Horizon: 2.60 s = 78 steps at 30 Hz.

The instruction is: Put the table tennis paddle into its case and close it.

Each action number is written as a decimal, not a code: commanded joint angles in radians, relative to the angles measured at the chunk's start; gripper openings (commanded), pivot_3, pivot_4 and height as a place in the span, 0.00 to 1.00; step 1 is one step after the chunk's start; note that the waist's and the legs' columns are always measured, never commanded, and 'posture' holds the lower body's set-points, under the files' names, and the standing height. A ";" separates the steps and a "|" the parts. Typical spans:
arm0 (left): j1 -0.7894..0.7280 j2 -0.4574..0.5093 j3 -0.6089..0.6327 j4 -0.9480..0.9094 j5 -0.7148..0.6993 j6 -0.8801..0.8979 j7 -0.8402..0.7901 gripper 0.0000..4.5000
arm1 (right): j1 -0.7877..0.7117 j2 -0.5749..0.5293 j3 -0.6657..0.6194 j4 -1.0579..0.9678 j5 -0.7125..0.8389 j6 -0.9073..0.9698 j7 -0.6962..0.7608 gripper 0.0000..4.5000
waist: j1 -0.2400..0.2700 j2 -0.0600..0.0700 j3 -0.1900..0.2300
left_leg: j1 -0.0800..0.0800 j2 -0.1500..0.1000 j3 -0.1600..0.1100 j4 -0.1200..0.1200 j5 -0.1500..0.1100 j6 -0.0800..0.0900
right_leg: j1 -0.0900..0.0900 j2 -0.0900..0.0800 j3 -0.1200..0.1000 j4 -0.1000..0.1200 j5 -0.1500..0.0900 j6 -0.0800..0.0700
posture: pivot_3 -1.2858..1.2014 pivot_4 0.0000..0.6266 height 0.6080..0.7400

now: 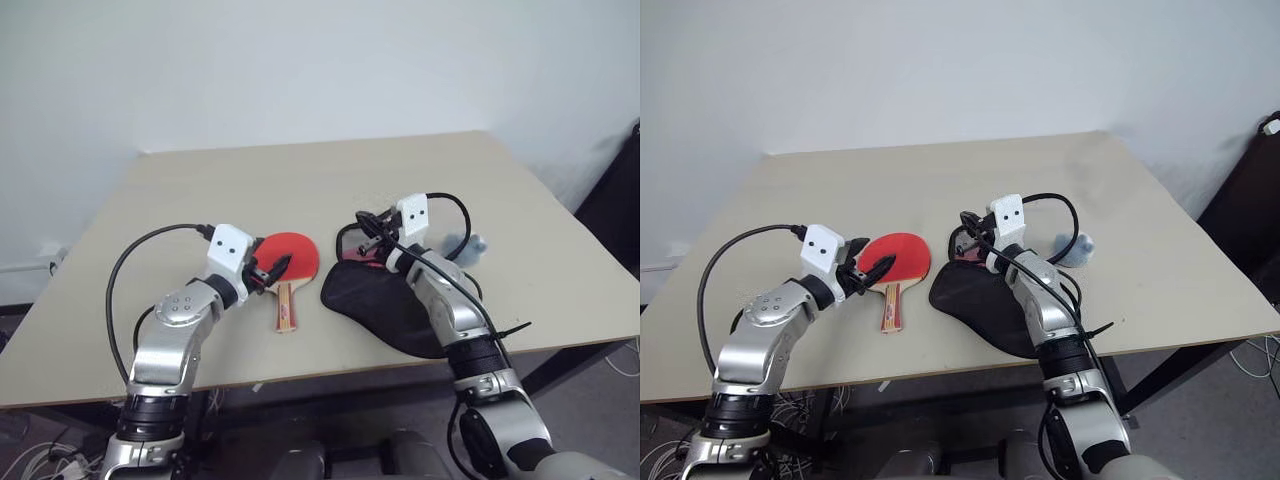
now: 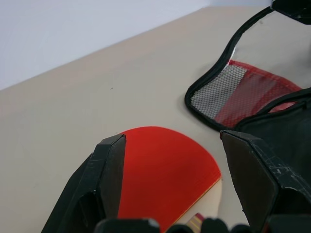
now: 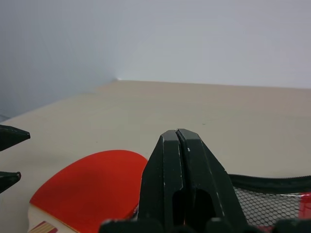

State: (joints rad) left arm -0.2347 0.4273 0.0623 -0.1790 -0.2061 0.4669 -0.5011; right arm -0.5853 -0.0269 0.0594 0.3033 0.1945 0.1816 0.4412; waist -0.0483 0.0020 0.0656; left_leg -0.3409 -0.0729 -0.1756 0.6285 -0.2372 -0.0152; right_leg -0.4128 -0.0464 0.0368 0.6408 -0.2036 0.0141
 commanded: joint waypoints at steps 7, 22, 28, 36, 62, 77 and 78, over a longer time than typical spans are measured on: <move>0.012 -0.010 0.021 -0.056 -0.010 -0.017 0.032 0.73 | -0.041 0.006 0.010 -0.048 0.007 -0.004 0.017 0.00 | 0.000 0.000 0.000 | 0.000 0.000 0.000 0.000 0.000 0.000 | 0.000 0.000 0.000 0.000 0.000 0.000 | 0.52 0.00 1.00; -0.027 -0.014 0.007 0.024 0.010 -0.076 0.030 0.73 | -0.111 -0.037 -0.025 0.030 0.002 -0.054 0.030 0.00 | 0.000 0.000 0.000 | 0.000 0.000 0.000 0.000 0.000 0.000 | 0.000 0.000 0.000 0.000 0.000 0.000 | 0.52 0.00 1.00; -0.030 -0.022 0.020 0.046 0.009 -0.098 0.048 0.73 | -0.143 -0.056 -0.049 0.108 0.006 -0.088 0.048 0.00 | 0.000 -0.001 0.000 | -0.001 0.000 0.000 0.000 0.000 0.000 | 0.000 0.000 0.000 0.000 0.000 0.000 | 0.52 0.00 1.00; -0.022 -0.033 0.014 0.047 0.012 -0.110 0.060 0.73 | -0.166 -0.077 -0.053 0.154 0.001 -0.115 0.064 0.00 | -0.001 -0.001 0.000 | -0.001 0.000 0.001 0.000 0.000 0.001 | -0.001 0.000 0.000 0.000 0.000 0.000 | 0.52 0.00 1.00; 0.187 -0.213 -0.003 -0.268 0.070 0.321 0.403 0.97 | -0.190 -0.154 0.004 0.265 -0.045 -0.161 0.271 0.00 | 0.000 -0.001 0.000 | 0.000 0.000 0.001 0.001 -0.001 0.001 | 0.001 0.000 0.000 0.000 0.000 0.000 | 0.52 0.00 1.00; 0.083 -0.344 -0.073 -0.294 0.106 0.577 0.528 0.97 | -0.219 -0.135 0.008 0.312 -0.055 -0.178 0.287 0.00 | 0.000 -0.001 0.000 | 0.000 0.000 0.001 0.001 -0.001 0.001 | 0.001 0.000 0.000 0.000 0.000 0.000 | 0.52 0.00 1.00; 0.080 -0.350 -0.071 -0.293 0.109 0.593 0.539 0.97 | -0.220 -0.135 0.007 0.313 -0.055 -0.178 0.287 0.00 | 0.000 -0.001 0.000 | 0.000 0.000 0.001 0.001 -0.001 0.001 | 0.001 0.000 0.000 0.000 0.000 0.000 | 0.52 0.00 1.00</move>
State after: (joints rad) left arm -0.1285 0.0828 -0.0127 -0.4391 -0.1205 1.0333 0.0109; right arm -0.7699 -0.1609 0.0748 0.6261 0.1363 0.0239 0.7239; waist -0.0482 0.0008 0.0661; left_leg -0.3412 -0.0733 -0.1748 0.6295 -0.2378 -0.0141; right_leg -0.4117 -0.0468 0.0369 0.6404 -0.2036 0.0144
